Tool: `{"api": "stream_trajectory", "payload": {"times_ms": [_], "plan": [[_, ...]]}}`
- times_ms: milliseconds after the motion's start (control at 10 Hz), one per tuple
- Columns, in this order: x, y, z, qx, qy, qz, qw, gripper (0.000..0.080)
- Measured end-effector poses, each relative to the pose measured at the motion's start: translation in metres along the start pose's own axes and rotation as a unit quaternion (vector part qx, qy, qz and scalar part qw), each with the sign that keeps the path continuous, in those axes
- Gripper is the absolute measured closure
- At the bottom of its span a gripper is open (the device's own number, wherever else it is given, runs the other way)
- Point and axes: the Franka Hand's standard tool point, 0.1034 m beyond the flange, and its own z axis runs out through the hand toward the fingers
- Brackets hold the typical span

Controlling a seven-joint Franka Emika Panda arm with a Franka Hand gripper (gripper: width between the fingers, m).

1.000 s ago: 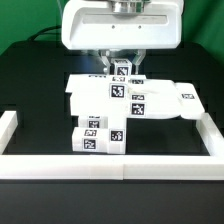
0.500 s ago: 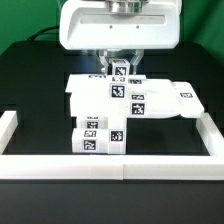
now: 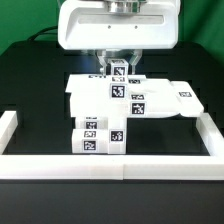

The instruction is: Assemble chair

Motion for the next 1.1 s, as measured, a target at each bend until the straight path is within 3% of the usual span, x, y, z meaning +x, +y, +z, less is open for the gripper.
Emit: {"api": "stream_trajectory", "payload": {"times_ms": [500,1100], "plan": [[0.0,0.0,0.0,0.0,0.0,0.005,1.0,0.0514],[0.0006,-0.0015,-0.0001,0.004,0.001,0.179,0.984,0.0514]]}}
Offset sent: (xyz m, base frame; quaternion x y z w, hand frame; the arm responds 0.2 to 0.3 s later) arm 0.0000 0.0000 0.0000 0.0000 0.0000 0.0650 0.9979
